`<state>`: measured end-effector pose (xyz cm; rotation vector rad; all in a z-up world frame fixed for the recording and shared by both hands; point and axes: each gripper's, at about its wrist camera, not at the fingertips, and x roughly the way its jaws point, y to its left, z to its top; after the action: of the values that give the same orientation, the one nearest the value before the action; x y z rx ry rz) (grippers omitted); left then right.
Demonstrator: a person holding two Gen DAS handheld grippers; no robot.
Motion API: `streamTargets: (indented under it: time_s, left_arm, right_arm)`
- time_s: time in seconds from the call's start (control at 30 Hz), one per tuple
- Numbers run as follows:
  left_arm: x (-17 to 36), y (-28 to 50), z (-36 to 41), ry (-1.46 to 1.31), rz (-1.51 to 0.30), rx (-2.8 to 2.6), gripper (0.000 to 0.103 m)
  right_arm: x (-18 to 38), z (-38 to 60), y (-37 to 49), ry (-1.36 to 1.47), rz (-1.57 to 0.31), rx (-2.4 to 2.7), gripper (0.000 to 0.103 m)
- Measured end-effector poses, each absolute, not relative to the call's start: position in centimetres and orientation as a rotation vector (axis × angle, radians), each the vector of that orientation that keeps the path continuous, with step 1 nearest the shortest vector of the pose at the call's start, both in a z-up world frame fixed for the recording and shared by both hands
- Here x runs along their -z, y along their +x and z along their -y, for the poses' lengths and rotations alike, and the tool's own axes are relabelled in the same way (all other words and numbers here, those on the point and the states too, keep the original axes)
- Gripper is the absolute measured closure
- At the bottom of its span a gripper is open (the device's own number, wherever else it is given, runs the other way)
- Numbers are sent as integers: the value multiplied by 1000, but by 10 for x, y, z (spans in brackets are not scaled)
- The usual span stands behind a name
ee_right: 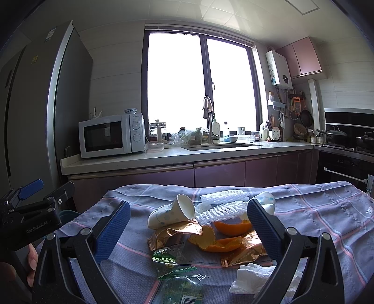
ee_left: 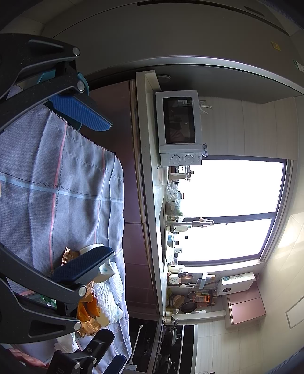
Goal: Collect trash
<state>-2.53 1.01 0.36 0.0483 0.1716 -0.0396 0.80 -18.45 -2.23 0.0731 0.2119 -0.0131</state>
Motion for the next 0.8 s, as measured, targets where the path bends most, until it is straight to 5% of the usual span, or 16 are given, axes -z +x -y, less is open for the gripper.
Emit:
streamTargets:
  time_s: [0.8]
  left_arm:
    - [3,-20,-4,45,-199,64,6]
  right_arm:
    - [23,194,12,86,-240,-5,7]
